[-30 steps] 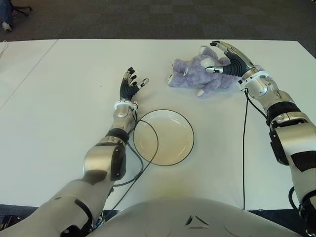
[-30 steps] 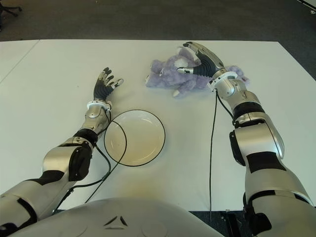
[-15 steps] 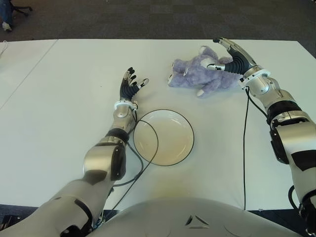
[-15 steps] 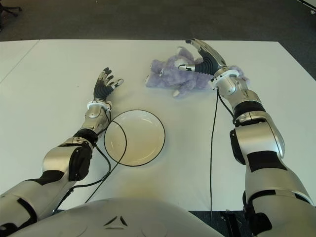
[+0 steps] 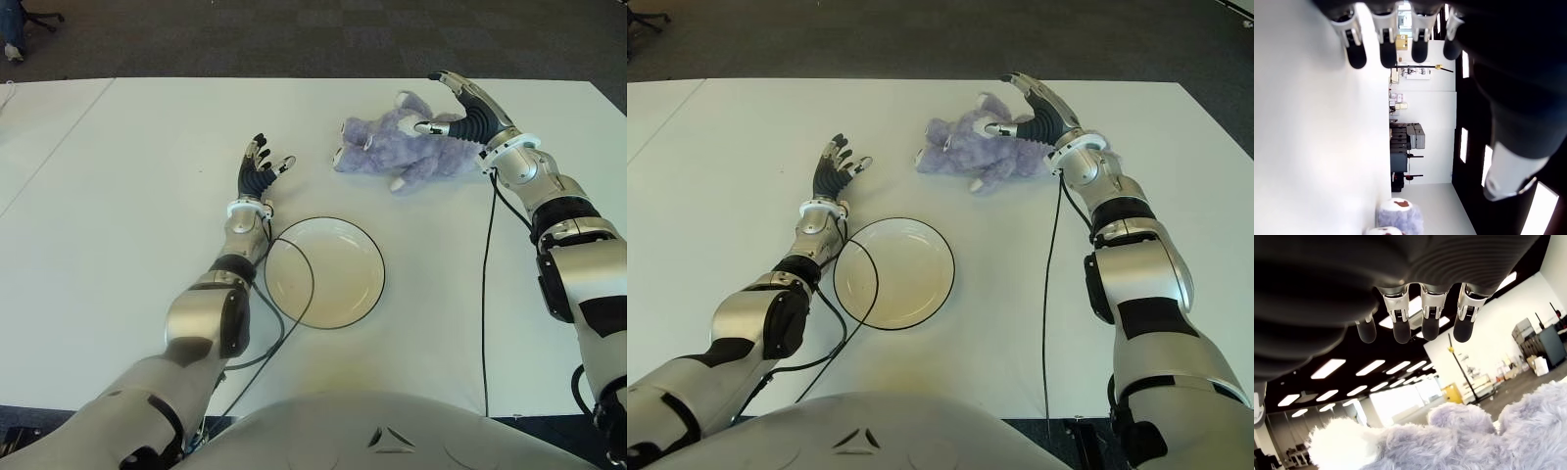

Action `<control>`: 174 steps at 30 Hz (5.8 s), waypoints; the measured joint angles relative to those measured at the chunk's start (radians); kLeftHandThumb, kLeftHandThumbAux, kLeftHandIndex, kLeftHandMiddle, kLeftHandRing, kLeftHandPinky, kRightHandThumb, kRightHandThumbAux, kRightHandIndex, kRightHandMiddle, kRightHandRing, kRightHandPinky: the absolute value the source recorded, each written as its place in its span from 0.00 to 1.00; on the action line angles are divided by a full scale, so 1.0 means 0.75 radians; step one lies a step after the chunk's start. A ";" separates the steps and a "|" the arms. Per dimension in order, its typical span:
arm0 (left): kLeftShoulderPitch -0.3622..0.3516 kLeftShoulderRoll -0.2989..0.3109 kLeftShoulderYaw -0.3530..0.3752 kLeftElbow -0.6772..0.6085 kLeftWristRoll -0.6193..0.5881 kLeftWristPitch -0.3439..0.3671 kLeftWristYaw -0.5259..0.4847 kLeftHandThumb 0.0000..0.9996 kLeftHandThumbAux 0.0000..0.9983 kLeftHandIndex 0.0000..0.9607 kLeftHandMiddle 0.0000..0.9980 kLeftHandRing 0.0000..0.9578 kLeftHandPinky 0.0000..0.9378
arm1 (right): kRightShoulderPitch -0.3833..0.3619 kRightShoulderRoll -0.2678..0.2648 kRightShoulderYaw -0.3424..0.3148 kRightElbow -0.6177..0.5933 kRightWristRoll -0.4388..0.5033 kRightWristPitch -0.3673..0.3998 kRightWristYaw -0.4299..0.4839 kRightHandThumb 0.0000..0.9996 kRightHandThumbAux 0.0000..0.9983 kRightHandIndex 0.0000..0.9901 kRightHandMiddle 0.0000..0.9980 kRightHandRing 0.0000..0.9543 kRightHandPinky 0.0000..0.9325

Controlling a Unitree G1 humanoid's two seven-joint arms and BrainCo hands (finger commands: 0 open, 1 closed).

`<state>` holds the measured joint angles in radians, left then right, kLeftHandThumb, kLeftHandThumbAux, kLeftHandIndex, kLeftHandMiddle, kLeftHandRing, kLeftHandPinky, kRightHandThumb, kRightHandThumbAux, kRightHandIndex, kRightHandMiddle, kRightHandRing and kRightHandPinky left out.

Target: Put the doll into the plate.

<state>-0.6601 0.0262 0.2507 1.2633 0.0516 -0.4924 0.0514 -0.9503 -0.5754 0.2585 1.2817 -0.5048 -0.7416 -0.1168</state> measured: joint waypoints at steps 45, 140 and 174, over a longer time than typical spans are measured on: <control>0.004 -0.001 0.000 0.000 -0.001 0.001 0.016 0.00 0.73 0.03 0.11 0.13 0.15 | 0.039 0.243 -0.003 0.077 -0.001 0.520 0.024 0.35 0.67 0.23 0.00 0.00 0.00; -0.002 -0.016 0.000 0.000 -0.001 0.001 0.038 0.00 0.71 0.03 0.14 0.16 0.19 | 0.248 -0.252 -0.190 -0.780 0.117 -0.101 -0.019 0.71 0.71 0.44 0.87 0.91 0.94; -0.004 -0.015 0.008 0.000 -0.006 0.002 0.033 0.00 0.71 0.02 0.11 0.13 0.14 | 0.235 -0.272 -0.007 -0.514 0.051 -0.241 0.506 0.14 0.35 0.00 0.00 0.00 0.00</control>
<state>-0.6632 0.0147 0.2569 1.2631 0.0468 -0.4913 0.0762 -0.7738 -0.7791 0.2533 0.8965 -0.4667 -0.9221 0.2626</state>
